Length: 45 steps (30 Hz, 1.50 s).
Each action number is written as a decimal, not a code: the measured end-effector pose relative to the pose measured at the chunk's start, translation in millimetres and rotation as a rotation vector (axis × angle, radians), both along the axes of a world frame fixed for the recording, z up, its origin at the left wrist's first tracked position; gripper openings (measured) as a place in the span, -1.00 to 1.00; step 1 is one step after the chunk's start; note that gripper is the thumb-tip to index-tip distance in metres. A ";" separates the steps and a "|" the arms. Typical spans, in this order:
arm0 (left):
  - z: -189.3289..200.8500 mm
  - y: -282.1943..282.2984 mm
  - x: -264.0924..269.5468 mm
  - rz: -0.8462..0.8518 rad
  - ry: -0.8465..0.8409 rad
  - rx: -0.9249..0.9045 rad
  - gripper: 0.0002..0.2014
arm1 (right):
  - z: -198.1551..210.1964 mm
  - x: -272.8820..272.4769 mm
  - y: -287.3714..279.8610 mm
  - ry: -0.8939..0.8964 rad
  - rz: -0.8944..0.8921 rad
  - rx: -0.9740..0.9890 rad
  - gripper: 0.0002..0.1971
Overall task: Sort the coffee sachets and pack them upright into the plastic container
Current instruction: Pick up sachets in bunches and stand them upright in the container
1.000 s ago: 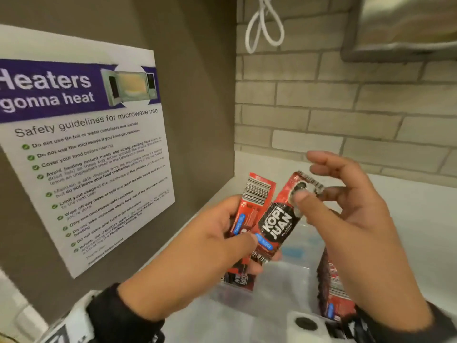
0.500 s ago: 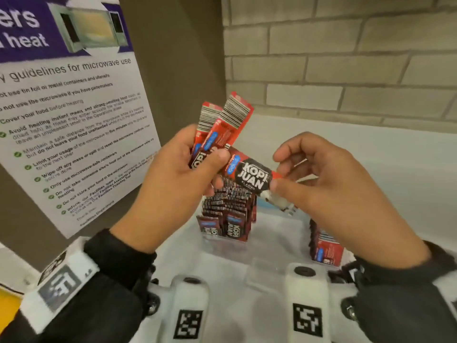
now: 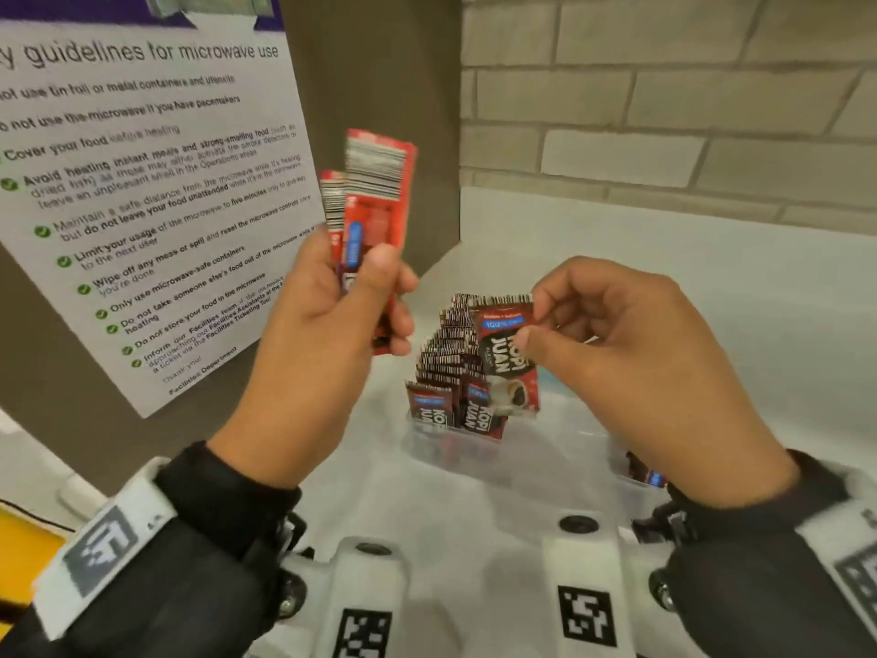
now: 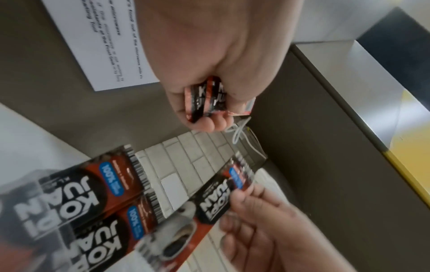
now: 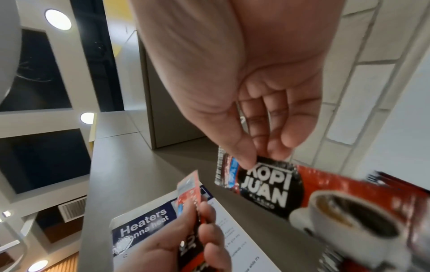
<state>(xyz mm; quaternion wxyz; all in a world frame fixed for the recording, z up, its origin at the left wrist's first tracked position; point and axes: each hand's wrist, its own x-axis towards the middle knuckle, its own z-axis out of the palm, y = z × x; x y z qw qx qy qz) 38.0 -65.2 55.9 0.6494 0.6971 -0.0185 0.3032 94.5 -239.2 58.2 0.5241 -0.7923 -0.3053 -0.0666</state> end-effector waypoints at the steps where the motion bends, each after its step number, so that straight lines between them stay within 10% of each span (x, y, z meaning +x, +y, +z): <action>1: -1.2 4.2 -0.6 -0.001 0.012 -0.056 -0.90 | -5.7 0.6 0.7 0.020 -0.004 0.000 -0.80; 9: -11.6 21.1 4.7 -0.189 0.078 -0.354 -0.89 | -43.5 -8.8 15.0 0.015 -0.111 -0.108 -0.78; 25: -24.7 23.2 20.6 -0.232 0.215 -0.401 -0.72 | -50.9 -15.9 3.9 0.089 -0.213 -0.308 -0.58; 40: 4.4 3.1 39.9 -0.448 0.202 -0.531 -0.67 | -6.1 3.6 63.5 0.141 -0.015 0.416 -0.58; 45: 8.2 2.7 38.8 -0.456 0.195 -0.625 -0.72 | -6.6 6.4 58.7 -0.204 -0.139 0.209 -0.65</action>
